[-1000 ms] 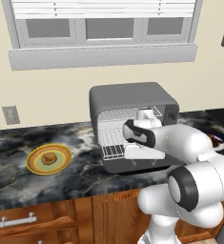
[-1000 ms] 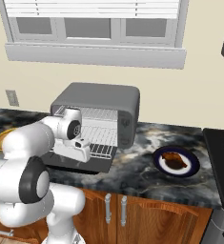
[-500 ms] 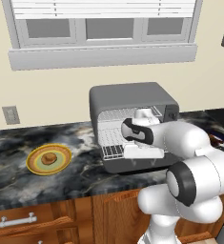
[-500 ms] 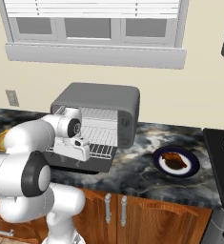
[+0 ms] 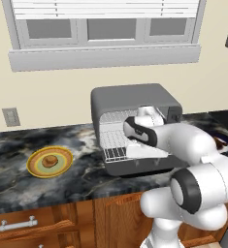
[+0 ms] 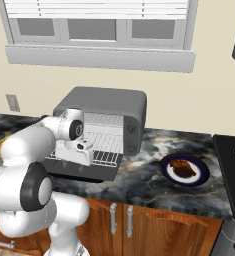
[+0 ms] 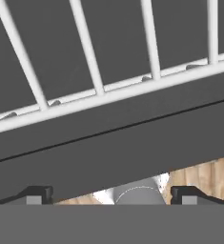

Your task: Open the toaster oven door. Place the bread on the top rack in the toaster oven and place the chicken drumstick on the bottom rack.

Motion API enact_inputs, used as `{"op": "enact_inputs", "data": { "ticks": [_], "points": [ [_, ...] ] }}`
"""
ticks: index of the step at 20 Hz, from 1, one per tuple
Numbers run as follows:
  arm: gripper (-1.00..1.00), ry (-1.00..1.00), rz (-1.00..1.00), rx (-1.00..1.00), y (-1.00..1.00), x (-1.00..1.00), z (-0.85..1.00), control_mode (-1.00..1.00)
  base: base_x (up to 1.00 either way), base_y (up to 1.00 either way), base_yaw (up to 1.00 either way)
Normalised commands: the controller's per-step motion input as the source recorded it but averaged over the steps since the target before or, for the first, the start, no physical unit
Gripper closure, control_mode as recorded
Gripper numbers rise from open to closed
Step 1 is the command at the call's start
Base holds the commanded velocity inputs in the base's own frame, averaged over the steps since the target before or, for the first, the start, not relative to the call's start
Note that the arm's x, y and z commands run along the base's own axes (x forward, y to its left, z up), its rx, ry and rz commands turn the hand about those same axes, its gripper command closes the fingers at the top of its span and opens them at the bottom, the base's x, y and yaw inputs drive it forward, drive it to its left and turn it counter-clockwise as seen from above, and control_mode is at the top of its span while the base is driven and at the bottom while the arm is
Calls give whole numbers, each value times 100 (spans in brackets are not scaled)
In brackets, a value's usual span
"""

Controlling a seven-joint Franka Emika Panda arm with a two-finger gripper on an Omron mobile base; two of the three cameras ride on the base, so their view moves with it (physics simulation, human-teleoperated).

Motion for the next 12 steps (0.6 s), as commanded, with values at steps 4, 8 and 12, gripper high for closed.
{"op": "enact_inputs", "data": {
  "ticks": [4,8,12],
  "points": [
    [-100,-21,0,-9,0,-14,40,-100,0,0,0],
    [-100,-22,0,-6,-3,-4,37,-100,0,0,0],
    [-100,-21,1,-3,-2,0,31,-100,0,0,0]
  ]
}}
